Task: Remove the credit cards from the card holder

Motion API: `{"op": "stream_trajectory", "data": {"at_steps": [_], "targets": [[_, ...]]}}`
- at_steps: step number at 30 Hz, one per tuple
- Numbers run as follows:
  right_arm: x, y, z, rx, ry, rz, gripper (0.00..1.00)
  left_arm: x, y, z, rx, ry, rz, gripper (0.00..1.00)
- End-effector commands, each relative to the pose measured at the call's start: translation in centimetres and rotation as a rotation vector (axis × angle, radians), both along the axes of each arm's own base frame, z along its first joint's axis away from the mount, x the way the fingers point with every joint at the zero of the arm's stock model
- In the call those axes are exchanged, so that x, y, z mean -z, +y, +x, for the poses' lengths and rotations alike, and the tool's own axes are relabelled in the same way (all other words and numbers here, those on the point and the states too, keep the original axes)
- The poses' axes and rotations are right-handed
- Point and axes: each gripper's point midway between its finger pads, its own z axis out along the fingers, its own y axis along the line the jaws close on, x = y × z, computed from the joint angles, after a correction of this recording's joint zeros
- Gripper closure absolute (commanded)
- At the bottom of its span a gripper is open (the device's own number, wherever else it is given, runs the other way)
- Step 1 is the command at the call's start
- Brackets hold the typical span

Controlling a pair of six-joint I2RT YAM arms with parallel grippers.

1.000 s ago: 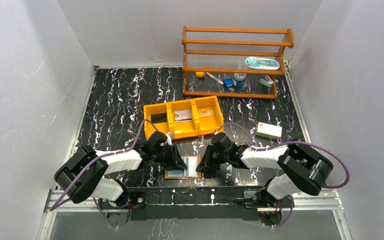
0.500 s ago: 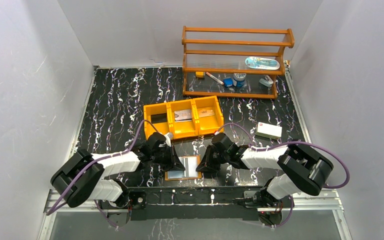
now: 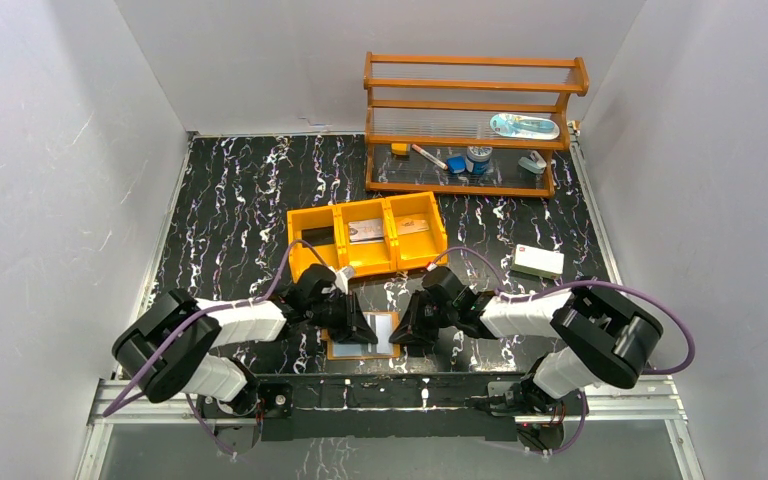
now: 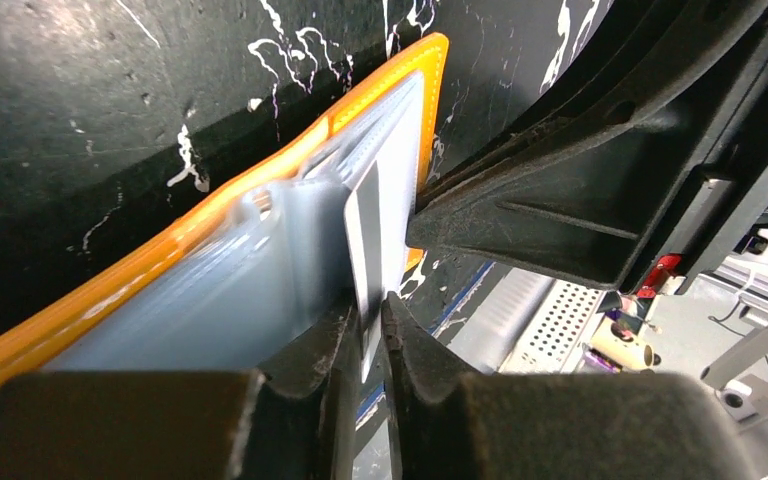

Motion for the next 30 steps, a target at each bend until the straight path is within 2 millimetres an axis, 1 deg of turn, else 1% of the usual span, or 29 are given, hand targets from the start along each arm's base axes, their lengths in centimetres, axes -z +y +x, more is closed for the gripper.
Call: {"op": "stream_trajectory", "data": {"at_steps": [1,3,8,10,11,14,15,17,21,27,30], "targets": [[1.3,-0.4,-0.4,-0.006,0.0,-0.038,0.84,-1.9,-1.8,-0.5,0.076,-0.004,-0.099,0.87],[1.4,-0.4,-0.4,-0.008,0.001,-0.037,0.84,-1.9,-1.9,-0.5,0.077,-0.004,-0.101,0.87],[2.0,-1.2,-0.4,0.016,0.007,-0.085,0.86,-1.1,-1.0,-0.4,0.056,-0.002,-0.034,0.99],[2.2,-1.8,-0.3,0.035,0.007,-0.112,0.88,-0.6,-0.5,-0.4,0.042,0.0,0.0,1.0],[2.3,-2.0,-0.3,0.042,0.006,-0.121,0.89,-1.0,-0.4,-0.3,0.041,-0.018,-0.002,1.0],[2.4,-2.3,-0.2,0.054,0.004,-0.134,0.95,-1.0,0.0,-0.6,0.047,-0.021,0.014,1.0],[2.5,-2.4,-0.2,0.054,0.004,-0.136,0.95,-1.0,0.0,-0.7,0.052,-0.018,0.013,0.98],[2.5,-2.4,-0.2,0.053,0.003,-0.137,0.96,-0.9,0.1,-0.8,0.059,-0.01,0.016,0.96],[2.6,-2.5,-0.2,0.055,0.007,-0.146,0.96,-0.9,0.2,-1.1,0.063,0.0,0.012,0.93],[2.7,-2.6,-0.2,0.056,0.011,-0.153,0.96,-1.2,0.7,-1.0,0.05,-0.01,0.016,0.89],[2.5,-2.2,-0.2,0.047,0.001,-0.134,0.95,-1.4,0.6,-1.0,0.053,-0.011,0.001,0.88]]}}
